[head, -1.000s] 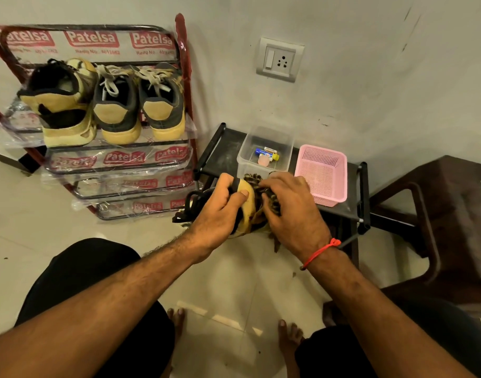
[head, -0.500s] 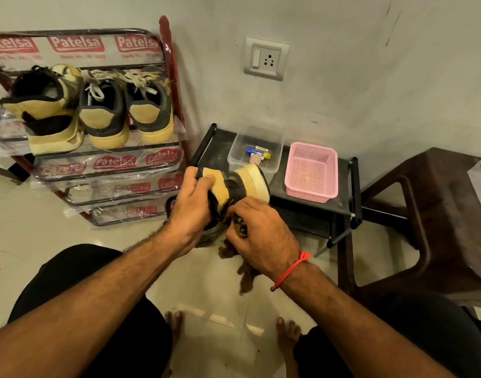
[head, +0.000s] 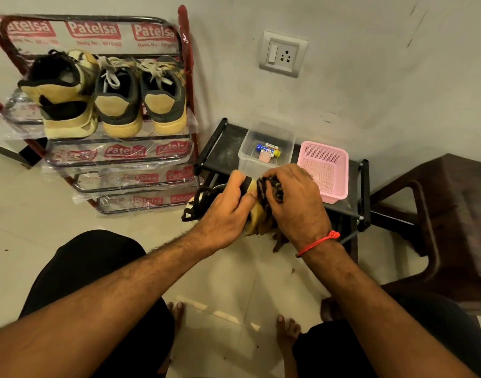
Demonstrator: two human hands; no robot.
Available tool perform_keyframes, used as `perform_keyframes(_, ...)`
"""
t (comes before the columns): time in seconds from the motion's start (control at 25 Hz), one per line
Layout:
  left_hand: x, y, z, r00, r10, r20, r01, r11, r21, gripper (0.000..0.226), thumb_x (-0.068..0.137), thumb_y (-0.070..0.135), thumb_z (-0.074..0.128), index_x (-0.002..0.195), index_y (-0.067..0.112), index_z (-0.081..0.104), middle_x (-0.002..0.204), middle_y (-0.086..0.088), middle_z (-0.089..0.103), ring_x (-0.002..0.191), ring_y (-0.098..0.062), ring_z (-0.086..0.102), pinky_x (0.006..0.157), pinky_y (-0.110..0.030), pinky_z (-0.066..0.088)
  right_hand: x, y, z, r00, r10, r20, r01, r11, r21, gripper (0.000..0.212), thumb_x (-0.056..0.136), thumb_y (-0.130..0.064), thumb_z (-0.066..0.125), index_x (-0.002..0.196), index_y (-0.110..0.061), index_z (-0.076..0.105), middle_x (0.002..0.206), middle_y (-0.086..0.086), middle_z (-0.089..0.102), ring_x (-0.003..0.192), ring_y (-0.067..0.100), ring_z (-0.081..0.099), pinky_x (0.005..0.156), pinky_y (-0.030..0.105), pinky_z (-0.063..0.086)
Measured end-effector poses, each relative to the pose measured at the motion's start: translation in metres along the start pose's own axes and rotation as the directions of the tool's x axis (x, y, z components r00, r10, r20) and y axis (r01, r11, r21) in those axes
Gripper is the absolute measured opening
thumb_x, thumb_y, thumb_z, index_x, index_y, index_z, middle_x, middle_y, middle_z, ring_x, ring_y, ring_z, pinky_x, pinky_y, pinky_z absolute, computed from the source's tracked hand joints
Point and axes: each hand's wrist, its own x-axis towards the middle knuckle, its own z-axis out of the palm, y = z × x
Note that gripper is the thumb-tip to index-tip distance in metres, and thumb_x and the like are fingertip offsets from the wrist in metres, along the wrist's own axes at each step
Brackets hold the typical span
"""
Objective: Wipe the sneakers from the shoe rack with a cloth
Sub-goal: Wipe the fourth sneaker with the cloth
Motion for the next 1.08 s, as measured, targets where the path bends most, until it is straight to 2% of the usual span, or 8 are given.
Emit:
perform_keyframes(0.12, 0.003, -0.001, -0.006, 0.994, -0.092, -0.066, 0.091, 0.996, -0.02, 0.013, 0.108, 0.024, 0.042, 0.108, 0.011, 0.044, 0.085, 0.004, 0.056, 0.068, 0.003, 0.054, 0.06, -0.026, 0.05, -0.003, -0.01, -0.004, 0.98, -0.01, 0.199, 0.014, 1.0, -0.016, 0.02, 0.092, -0.021, 0.066, 0.109, -0.011, 0.065, 0.106, 0.006, 0.062, 0.099, 0.02, 0.055, 0.093, 0.031, 0.047)
perform_keyframes(0.2, 0.002, -0.005, -0.007, 0.991, -0.129, -0.026, 0.128, 0.992, -0.016, 0.014, 0.108, 0.027, 0.042, 0.109, 0.014, 0.045, 0.087, 0.004, 0.058, 0.071, 0.003, 0.056, 0.067, -0.034, 0.054, -0.002, -0.009, -0.012, 0.956, 0.022, 0.294, -0.021, 1.0, -0.008, 0.019, 0.091, -0.029, 0.066, 0.103, -0.014, 0.067, 0.099, 0.001, 0.065, 0.09, 0.014, 0.057, 0.087, 0.027, 0.053)
perform_keyframes(0.4, 0.006, -0.001, -0.009, 0.989, -0.148, -0.028, 0.15, 0.986, 0.067, 0.024, 0.105, 0.038, 0.048, 0.112, 0.016, 0.052, 0.093, -0.006, 0.066, 0.081, -0.013, 0.064, 0.075, -0.044, 0.057, -0.004, 0.001, -0.024, 0.978, 0.116, 0.176, -0.149, 0.971, 0.185, 0.014, 0.089, -0.025, 0.065, 0.096, -0.016, 0.072, 0.088, -0.006, 0.064, 0.081, 0.006, 0.059, 0.076, 0.013, 0.05)
perform_keyframes(0.6, 0.009, -0.001, -0.013, 0.951, -0.187, 0.247, 0.118, 0.956, 0.268, 0.059, 0.081, 0.032, 0.082, 0.13, 0.022, 0.05, 0.104, 0.012, 0.07, 0.103, -0.005, 0.067, 0.091, -0.032, 0.057, -0.004, 0.014, -0.023, 0.955, 0.262, 0.139, -0.293, 0.909, 0.298, 0.009, 0.092, -0.017, 0.063, 0.098, -0.019, 0.07, 0.09, -0.01, 0.064, 0.081, -0.004, 0.057, 0.068, -0.001, 0.043)
perform_keyframes(0.8, 0.009, -0.012, -0.019, 0.927, -0.227, 0.298, 0.13, 0.941, 0.312, 0.026, 0.073, 0.029, 0.088, 0.093, 0.026, 0.072, 0.104, 0.01, 0.07, 0.099, -0.01, 0.066, 0.086, -0.031, 0.057, -0.006, 0.016, -0.015, 0.952, 0.245, 0.183, -0.29, 0.915, 0.281, 0.011, 0.093, -0.019, 0.063, 0.101, -0.019, 0.07, 0.092, -0.007, 0.066, 0.083, -0.001, 0.059, 0.069, 0.003, 0.046)
perform_keyframes(0.88, 0.006, -0.014, -0.018, 0.964, -0.121, 0.236, -0.005, 0.881, 0.473, 0.027, 0.067, 0.043, 0.09, 0.08, 0.033, 0.068, 0.121, 0.012, 0.05, 0.112, -0.014, 0.046, 0.088, -0.027, 0.045, -0.005, 0.016, -0.015, 0.958, 0.222, 0.18, -0.264, 0.93, 0.254, 0.012, 0.094, -0.02, 0.062, 0.103, -0.019, 0.069, 0.094, -0.006, 0.066, 0.086, 0.004, 0.061, 0.075, 0.009, 0.05)
perform_keyframes(1.0, 0.003, -0.013, -0.017, 0.954, 0.019, 0.298, -0.203, 0.772, 0.602, 0.035, 0.071, 0.057, 0.082, 0.08, 0.025, 0.07, 0.148, 0.018, 0.037, 0.14, -0.018, 0.02, 0.114, -0.044, 0.02, -0.003, 0.012, -0.023, 0.969, 0.198, 0.147, -0.231, 0.936, 0.267, 0.012, 0.094, -0.02, 0.062, 0.103, -0.019, 0.07, 0.095, -0.006, 0.068, 0.088, 0.005, 0.063, 0.078, 0.012, 0.052)
perform_keyframes(1.08, 0.0, -0.01, -0.015, 0.919, 0.072, 0.387, -0.307, 0.748, 0.589, 0.033, 0.082, 0.054, 0.075, 0.081, 0.025, 0.059, 0.119, 0.024, 0.054, 0.137, -0.008, 0.033, 0.124, -0.049, -0.001, -0.003, 0.004, -0.034, 0.979, 0.181, 0.095, -0.202, 0.93, 0.307, 0.011, 0.093, -0.018, 0.063, 0.101, -0.02, 0.069, 0.09, -0.013, 0.065, 0.083, -0.003, 0.061, 0.073, 0.005, 0.05)
